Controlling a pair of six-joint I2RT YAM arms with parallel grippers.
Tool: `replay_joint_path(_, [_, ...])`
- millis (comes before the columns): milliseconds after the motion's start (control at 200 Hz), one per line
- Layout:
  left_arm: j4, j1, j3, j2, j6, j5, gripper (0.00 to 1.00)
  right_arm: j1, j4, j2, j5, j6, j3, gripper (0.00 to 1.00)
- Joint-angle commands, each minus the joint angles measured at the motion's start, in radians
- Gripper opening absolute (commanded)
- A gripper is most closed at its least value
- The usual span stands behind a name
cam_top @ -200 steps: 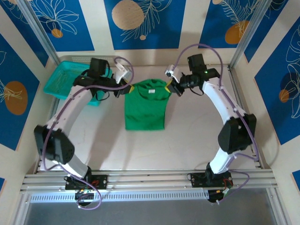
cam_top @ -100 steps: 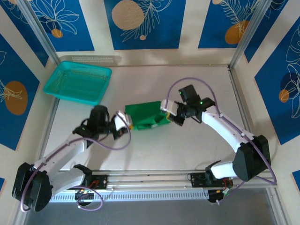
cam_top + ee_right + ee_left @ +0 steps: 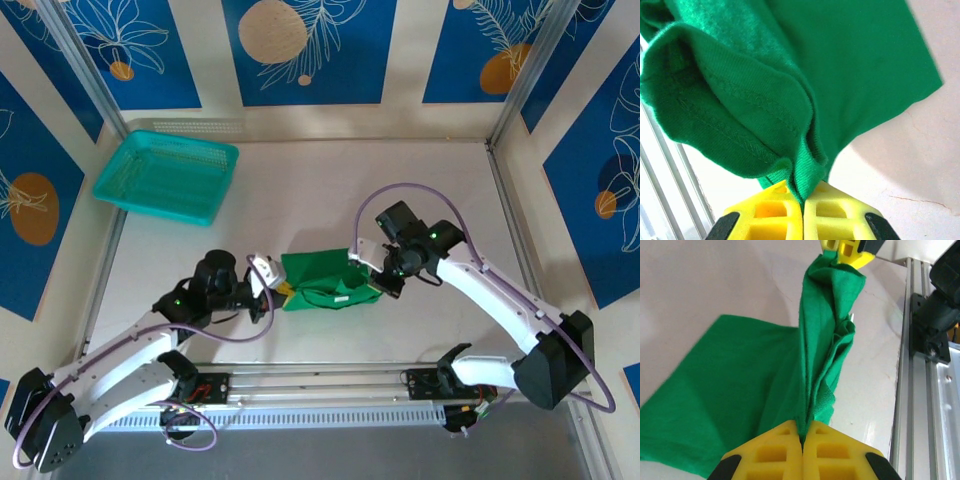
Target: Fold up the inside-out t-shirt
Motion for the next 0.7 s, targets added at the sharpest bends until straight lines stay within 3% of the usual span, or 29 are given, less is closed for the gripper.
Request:
replay_joint_path(0, [-0.052, 0.03, 0.116, 0.042, -0.05, -0.049, 0.0, -0.064, 0.007, 0.009, -0.099, 0.029, 0.056, 0.0])
replay_joint_path(120, [-0.08, 0.125, 0.199, 0.175, -0.12, 0.057, 0.0, -0.128, 0.056, 0.091, -0.161, 0.012, 0.103, 0.0])
replay_joint_path(270, [-0.111, 0.189, 0.319, 0.38, -0.129, 0.085, 0.0, -0.206, 0.129, 0.248, -0.241, 0.031, 0.161, 0.0])
replay_joint_path(440, [-0.036, 0.254, 0.399, 0.562, -0.209, 0.106, 0.0, -0.238, 0.114, 0.427, -0.192, 0.043, 0.261, 0.0])
replay_joint_path(565, [-0.096, 0.281, 0.49, 0.71, -0.183, 0.096, 0.0, -0.262, 0.126, 0.547, -0.126, 0.075, 0.312, 0.0])
replay_joint_path(695, [-0.059, 0.309, 0.515, 0.851, -0.223, 0.103, 0.05, -0.285, 0.194, 0.619, -0.19, 0.105, 0.314, 0.02])
